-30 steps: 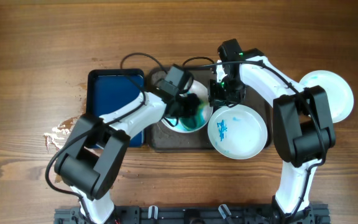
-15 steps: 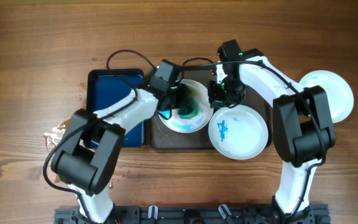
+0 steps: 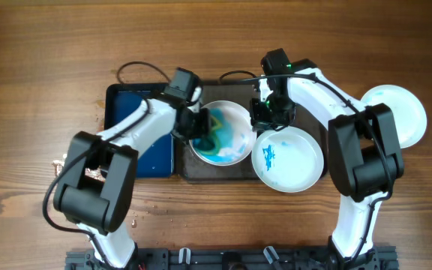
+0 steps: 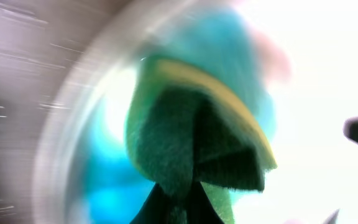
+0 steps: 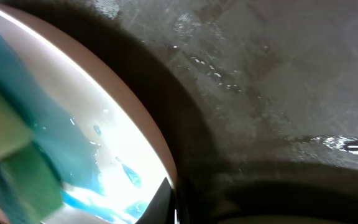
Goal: Clean dirty plates on tray and stack at the side
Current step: 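Scrub the held white plate with the sponge using the left gripper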
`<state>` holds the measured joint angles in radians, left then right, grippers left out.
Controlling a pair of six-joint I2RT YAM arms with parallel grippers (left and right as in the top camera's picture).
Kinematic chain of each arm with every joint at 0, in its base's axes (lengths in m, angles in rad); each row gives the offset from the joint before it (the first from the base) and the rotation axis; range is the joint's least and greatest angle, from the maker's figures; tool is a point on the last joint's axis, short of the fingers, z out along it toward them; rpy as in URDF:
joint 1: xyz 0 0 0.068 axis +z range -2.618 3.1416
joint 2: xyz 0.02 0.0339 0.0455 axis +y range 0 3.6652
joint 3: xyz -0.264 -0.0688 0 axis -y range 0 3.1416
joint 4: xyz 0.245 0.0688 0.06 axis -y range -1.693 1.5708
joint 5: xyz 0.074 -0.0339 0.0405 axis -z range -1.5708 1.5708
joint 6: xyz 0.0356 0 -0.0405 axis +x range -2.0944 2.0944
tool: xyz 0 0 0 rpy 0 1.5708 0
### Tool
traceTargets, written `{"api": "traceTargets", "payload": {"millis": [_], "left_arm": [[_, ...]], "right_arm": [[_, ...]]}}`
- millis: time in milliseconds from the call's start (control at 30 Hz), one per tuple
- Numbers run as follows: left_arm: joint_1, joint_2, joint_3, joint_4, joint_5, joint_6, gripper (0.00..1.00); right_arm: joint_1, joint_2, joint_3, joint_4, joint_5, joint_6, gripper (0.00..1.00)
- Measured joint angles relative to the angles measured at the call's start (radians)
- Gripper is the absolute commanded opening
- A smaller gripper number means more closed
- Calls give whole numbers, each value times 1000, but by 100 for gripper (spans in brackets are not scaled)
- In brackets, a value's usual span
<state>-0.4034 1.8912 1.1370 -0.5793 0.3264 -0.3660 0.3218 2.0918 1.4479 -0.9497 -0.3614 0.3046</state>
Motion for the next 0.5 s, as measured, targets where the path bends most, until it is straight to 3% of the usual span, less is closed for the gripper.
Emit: {"api": "traceTargets", "payload": {"millis": [167,300,500], "left_arm": [[-160,2,-13,64,111,39,4],[-185,7,-25,139,145,1,4],[-154,9,-31,223,2,-140,4]], "right_arm": [[-2,0,0,0,4,-10,5],[-2,0,0,0,4,-14,5],[-2,0,0,-8,4,-14,5]]}}
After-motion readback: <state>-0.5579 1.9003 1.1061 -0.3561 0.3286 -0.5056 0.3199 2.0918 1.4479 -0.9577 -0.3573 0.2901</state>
